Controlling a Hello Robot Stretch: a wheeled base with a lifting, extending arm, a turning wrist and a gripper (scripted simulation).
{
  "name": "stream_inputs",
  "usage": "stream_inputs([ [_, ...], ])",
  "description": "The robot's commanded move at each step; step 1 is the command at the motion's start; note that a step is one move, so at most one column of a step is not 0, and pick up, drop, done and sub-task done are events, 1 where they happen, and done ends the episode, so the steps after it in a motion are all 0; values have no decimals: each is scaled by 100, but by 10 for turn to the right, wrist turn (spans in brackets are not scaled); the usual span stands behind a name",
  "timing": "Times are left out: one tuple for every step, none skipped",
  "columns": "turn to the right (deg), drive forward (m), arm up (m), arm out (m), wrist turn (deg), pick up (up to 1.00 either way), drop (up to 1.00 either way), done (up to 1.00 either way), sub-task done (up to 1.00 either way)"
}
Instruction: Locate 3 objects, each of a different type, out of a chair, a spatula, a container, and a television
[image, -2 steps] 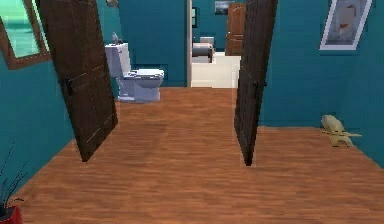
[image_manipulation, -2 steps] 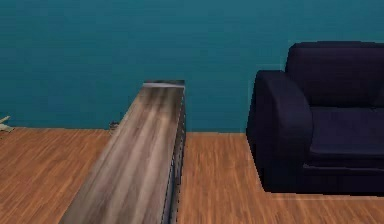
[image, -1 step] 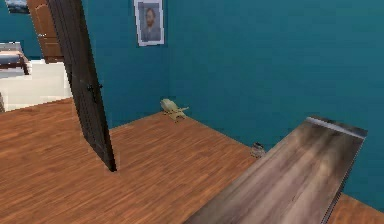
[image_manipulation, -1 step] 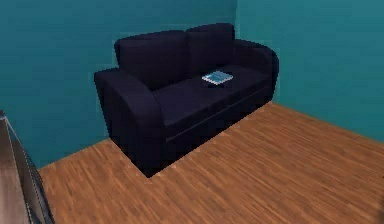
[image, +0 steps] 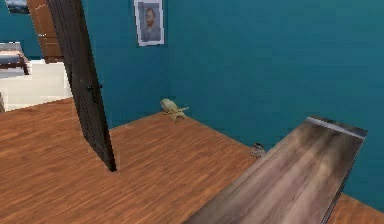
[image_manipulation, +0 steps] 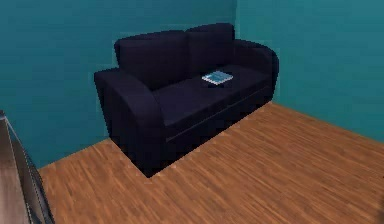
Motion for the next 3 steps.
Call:
stream_inputs([
  [450, 0, 0, 0, 0, 0, 0, 0, 0],
  [-450, 0, 0, 0, 0, 0, 0, 0, 0],
  [-450, 0, 0, 0, 0, 0, 0, 0, 0],
])
